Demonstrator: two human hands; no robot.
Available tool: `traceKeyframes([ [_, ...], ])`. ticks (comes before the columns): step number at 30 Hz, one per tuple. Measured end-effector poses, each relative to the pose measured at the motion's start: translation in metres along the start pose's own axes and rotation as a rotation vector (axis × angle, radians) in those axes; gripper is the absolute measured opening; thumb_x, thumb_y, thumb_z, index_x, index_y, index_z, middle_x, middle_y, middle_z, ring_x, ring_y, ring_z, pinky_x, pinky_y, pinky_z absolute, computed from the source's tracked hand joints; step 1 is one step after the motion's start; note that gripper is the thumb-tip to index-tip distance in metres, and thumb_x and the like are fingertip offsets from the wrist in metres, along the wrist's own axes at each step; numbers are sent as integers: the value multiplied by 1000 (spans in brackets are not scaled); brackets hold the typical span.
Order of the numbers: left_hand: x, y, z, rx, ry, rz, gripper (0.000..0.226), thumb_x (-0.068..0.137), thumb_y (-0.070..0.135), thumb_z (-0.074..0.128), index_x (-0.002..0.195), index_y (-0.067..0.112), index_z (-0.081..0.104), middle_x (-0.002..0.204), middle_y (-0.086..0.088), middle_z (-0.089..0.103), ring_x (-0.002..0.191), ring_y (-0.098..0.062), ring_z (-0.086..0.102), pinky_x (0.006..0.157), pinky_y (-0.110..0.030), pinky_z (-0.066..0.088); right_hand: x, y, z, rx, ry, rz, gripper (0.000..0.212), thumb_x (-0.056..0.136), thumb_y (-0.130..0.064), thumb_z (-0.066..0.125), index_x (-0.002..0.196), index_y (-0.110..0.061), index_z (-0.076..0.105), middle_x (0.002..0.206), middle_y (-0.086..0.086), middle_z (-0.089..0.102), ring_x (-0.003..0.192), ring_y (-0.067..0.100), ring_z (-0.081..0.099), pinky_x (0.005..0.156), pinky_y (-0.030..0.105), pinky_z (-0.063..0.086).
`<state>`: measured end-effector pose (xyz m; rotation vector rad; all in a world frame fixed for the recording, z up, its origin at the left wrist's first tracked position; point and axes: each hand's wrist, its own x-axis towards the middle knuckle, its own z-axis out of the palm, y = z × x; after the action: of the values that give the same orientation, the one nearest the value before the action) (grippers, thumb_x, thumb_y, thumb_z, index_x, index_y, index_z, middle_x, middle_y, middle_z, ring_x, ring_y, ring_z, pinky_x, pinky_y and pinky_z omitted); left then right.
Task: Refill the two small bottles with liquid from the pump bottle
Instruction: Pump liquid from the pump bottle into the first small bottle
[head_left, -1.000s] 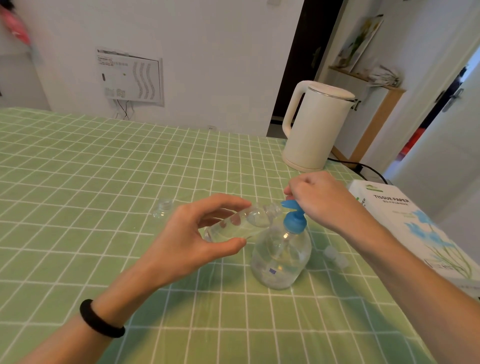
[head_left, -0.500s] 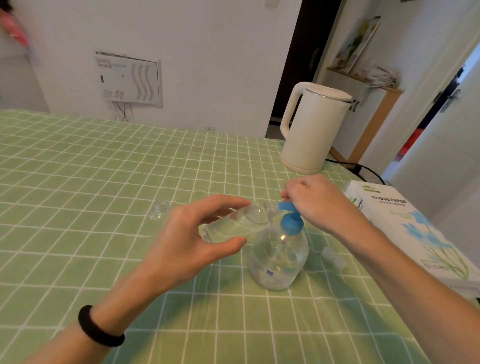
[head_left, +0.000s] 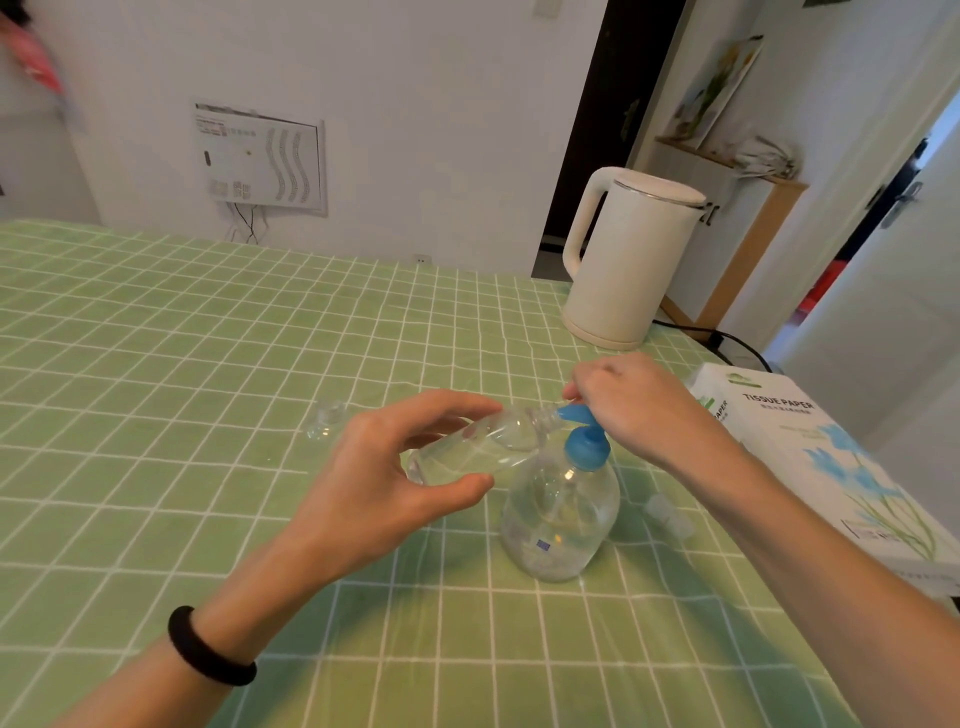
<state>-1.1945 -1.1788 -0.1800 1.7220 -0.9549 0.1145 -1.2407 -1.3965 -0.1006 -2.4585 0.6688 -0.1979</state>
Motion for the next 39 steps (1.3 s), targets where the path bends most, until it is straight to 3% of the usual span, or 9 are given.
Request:
traceKeyframes([
  [3, 0, 2, 0, -13, 3, 10, 52, 78, 25, 87, 125, 36, 71, 122, 26, 74, 112, -2, 72, 100, -26, 57, -1, -1, -1, -3, 30, -19, 49, 90, -36, 43, 109, -1, 73, 113, 18, 74, 108, 39, 65, 96, 51, 52],
  [7, 0, -3, 0, -14, -14, 9, 55, 79, 14, 93, 127, 29, 72, 123, 22, 74, 113, -4, 73, 101, -26, 57, -4, -2, 5, 26, 5, 5, 62, 76, -40, 38, 107, 1, 72, 115, 19, 72, 111, 41, 64, 98, 53, 50],
  [12, -1, -4, 0, -7, -15, 6, 55, 79, 14, 91, 126, 34, 71, 124, 26, 73, 112, -2, 72, 102, -26, 56, -4, 0, 4, 8, 4, -2, 51, 90, -35, 40, 110, -1, 73, 114, 18, 74, 109, 39, 66, 98, 53, 52],
  [22, -1, -10, 2, -44, -26, -15, 56, 79, 10, 91, 125, 34, 70, 123, 23, 74, 112, -5, 74, 101, -28, 58, -2, -1, 4, -8, -17, 21, 58, 80, -39, 38, 107, -4, 74, 112, 17, 73, 104, 37, 67, 95, 45, 51],
  [29, 0, -5, 1, -66, -32, 7, 50, 77, 41, 81, 125, 40, 68, 124, 26, 73, 113, -4, 73, 102, -25, 57, 0, 1, -1, -35, -2, -2, 48, 91, -35, 41, 109, -4, 73, 115, 15, 74, 107, 36, 67, 95, 46, 52],
  [32, -1, -5, 3, -76, -29, 13, 49, 77, 38, 82, 124, 40, 68, 123, 26, 73, 113, -3, 73, 102, -24, 57, 0, 0, -4, -44, 6, -14, 51, 88, -37, 39, 107, -5, 74, 115, 14, 74, 100, 34, 70, 90, 42, 54],
  [35, 0, -6, 4, -89, -32, 13, 51, 76, 37, 83, 124, 39, 69, 123, 25, 73, 112, -3, 73, 101, -21, 56, 0, 1, 0, -19, 15, -8, 53, 88, -36, 39, 112, -2, 72, 119, 17, 72, 111, 39, 64, 98, 50, 50],
  [39, -1, -11, 1, -61, -18, 1, 55, 79, 10, 92, 126, 30, 71, 123, 22, 74, 113, -6, 73, 103, -26, 56, -2, 1, 6, -38, -26, 21, 51, 93, -36, 39, 111, -3, 72, 115, 17, 73, 109, 38, 65, 97, 50, 50],
])
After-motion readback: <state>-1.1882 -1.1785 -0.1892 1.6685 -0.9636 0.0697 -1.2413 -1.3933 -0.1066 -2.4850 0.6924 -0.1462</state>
